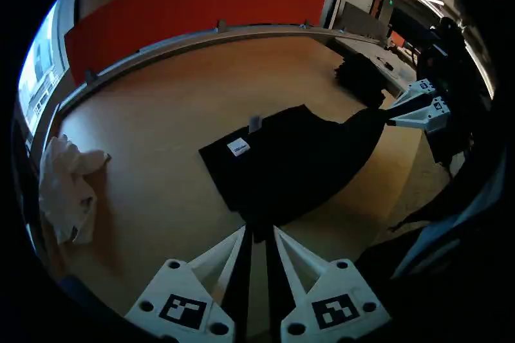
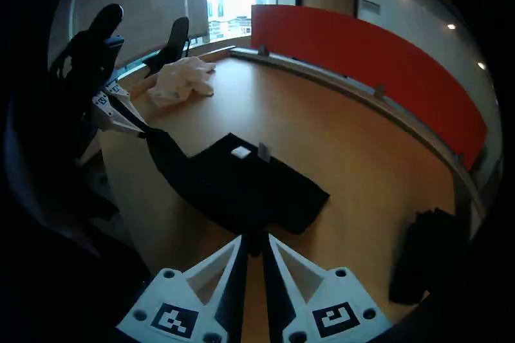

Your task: Fold towel

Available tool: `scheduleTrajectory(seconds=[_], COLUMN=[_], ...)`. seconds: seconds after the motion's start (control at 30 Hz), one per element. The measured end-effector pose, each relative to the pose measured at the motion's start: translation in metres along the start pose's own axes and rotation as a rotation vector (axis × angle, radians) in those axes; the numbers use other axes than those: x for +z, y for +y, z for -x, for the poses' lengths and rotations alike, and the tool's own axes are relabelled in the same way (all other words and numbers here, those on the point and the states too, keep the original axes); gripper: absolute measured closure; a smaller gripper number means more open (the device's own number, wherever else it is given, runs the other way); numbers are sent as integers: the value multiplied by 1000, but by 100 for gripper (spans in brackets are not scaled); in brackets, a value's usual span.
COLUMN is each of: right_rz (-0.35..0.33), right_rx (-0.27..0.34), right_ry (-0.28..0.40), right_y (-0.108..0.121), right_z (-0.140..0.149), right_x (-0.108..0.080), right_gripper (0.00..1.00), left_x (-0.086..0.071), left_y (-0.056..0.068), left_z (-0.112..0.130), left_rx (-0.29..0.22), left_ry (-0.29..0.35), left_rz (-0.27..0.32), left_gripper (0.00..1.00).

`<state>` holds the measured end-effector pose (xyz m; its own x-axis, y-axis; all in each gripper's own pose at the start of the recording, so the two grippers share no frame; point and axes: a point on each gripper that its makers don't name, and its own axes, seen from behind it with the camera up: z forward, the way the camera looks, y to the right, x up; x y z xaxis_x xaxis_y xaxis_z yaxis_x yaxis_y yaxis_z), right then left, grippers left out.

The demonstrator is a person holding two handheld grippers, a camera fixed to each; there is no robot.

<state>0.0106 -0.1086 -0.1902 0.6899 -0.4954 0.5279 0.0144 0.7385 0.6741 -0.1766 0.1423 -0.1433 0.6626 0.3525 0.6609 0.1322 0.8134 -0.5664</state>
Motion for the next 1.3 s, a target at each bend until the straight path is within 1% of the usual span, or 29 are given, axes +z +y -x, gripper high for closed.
scheduleTrajectory(seconds=[0.2, 0.4, 0.6, 0.8, 0.9, 1.1, 1.3], right_rz=[-2, 4, 30, 58, 60, 63, 61], right_rx=[-6, -17, -26, -14, -9, -10, -6], right_ry=[-2, -7, -20, -39, -44, -52, -71], right_y=[7, 18, 36, 57, 63, 73, 81], right_z=[-5, -11, -18, -23, -25, -25, -22], right_x=[4, 10, 20, 36, 42, 51, 66], right_gripper=[85, 86, 86, 85, 86, 86, 85], left_x=[3, 10, 22, 39, 47, 57, 72], left_y=[-3, -9, -21, -34, -38, -43, -50], left_z=[-6, -16, -34, -55, -61, -68, -66], left_rx=[-6, -16, -14, -15, -21, -17, -18], left_ry=[-2, 1, 22, 38, 38, 39, 30], left_rz=[5, 11, -3, -20, -23, -25, -35], left_gripper=[86, 86, 86, 86, 86, 86, 86])
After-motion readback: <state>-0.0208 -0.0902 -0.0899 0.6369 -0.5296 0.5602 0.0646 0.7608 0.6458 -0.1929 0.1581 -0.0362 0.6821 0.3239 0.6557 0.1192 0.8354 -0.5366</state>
